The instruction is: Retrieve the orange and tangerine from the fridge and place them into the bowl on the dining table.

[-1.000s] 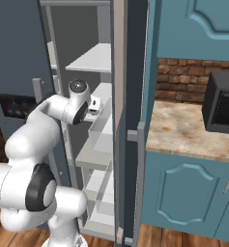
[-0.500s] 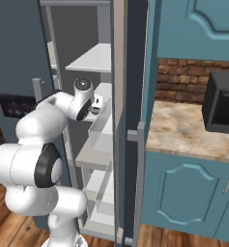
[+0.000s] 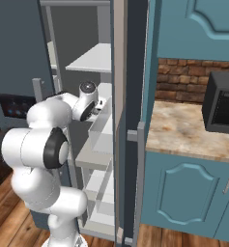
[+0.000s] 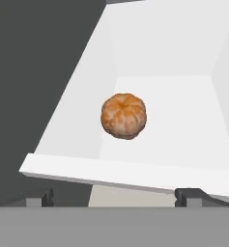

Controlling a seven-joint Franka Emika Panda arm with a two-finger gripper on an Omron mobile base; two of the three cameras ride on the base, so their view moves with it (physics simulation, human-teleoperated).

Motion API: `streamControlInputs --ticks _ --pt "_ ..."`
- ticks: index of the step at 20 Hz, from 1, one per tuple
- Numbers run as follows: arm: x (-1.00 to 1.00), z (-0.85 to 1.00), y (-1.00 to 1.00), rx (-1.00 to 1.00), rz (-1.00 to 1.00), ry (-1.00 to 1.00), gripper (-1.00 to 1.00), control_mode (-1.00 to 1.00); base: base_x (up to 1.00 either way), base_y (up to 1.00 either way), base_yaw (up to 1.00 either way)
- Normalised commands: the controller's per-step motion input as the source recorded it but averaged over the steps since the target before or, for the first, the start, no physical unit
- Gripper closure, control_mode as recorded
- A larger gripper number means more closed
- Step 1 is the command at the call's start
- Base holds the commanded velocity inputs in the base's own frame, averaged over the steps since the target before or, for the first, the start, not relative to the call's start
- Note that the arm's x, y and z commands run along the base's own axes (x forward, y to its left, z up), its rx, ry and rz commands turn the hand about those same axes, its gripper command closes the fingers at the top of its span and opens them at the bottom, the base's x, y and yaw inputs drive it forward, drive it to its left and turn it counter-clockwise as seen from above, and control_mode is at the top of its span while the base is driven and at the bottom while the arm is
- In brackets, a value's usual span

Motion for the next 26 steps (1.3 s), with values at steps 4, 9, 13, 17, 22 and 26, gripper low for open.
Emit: streamControlInputs --ticks 4,9,13,17,22,26 --pt "0.38 -0.15 -0.04 0.0 0.0 0.0 -1.0 -1.0 0.0 0.0 0.0" --pt "0.4 -0.18 0.0 0.0 0.0 0.0 -1.0 -1.0 0.0 0.0 0.0" --pt "0.41 -0.19 0.0 0.0 0.0 0.01 -1.0 -1.0 0.0 0.0 0.0" --pt "0.4 -0.17 0.0 0.0 0.0 0.02 -1.0 -1.0 0.0 0.0 0.0" --pt "0.41 -0.18 0.0 0.0 0.0 0.02 -1.0 -1.0 0.0 0.0 0.0" --pt "0.35 -0.21 0.0 0.0 0.0 0.04 -1.0 -1.0 0.0 0.0 0.0"
